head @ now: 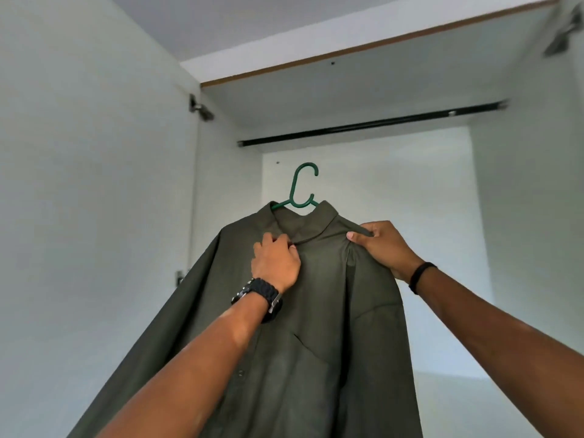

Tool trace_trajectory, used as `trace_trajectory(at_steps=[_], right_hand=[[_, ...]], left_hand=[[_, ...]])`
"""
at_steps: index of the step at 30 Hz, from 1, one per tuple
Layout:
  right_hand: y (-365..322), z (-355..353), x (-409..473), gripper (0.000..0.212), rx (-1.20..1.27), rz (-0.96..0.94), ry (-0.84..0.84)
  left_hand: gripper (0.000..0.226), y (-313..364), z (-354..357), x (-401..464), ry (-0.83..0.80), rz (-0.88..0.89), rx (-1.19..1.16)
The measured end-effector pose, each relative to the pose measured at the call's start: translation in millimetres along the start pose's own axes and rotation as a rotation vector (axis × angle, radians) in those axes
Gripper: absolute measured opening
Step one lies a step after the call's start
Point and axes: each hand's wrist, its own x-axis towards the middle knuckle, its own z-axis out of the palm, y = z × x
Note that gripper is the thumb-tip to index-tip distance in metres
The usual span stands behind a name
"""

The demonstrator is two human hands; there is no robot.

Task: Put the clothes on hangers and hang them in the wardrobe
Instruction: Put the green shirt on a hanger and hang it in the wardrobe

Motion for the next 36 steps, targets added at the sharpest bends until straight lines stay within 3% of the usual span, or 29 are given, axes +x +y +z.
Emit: trace_trajectory(at_steps=[10, 19, 22, 24, 27, 31, 36], right_hand=[[40, -147, 82, 0.022, -0.208, 0.002, 0.262], [29, -274, 149, 0.018, -0.242, 0.163, 0.250], [34, -299, 159, 0.026, -0.220, 0.238, 0.097], [46, -311, 165, 0.019, -0.280, 0.249, 0.063], [69, -324, 181, 0.017, -0.493, 0.174, 0.265], [103, -341, 224, 0.023, -0.679, 0.041, 0.597], [129, -359, 272, 0.017, -0.858, -0.004, 0.767]], left_hand=[[0.029, 137, 139, 97, -0.064, -0.066, -0.797], [0.021, 272, 241, 210, -0.132, -0.018, -1.381], [0.029, 300, 272, 234, -0.157, -0.043, -1.471], [0.023, 312, 296, 246, -0.172, -0.051, -1.503], [0.036, 328, 330, 261, -0.181, 0.017, -1.474], [0.053, 347, 365, 273, -0.318, 0.220, -1.371], [0.056, 364, 397, 301, -0.572, 0.426, -1.301]])
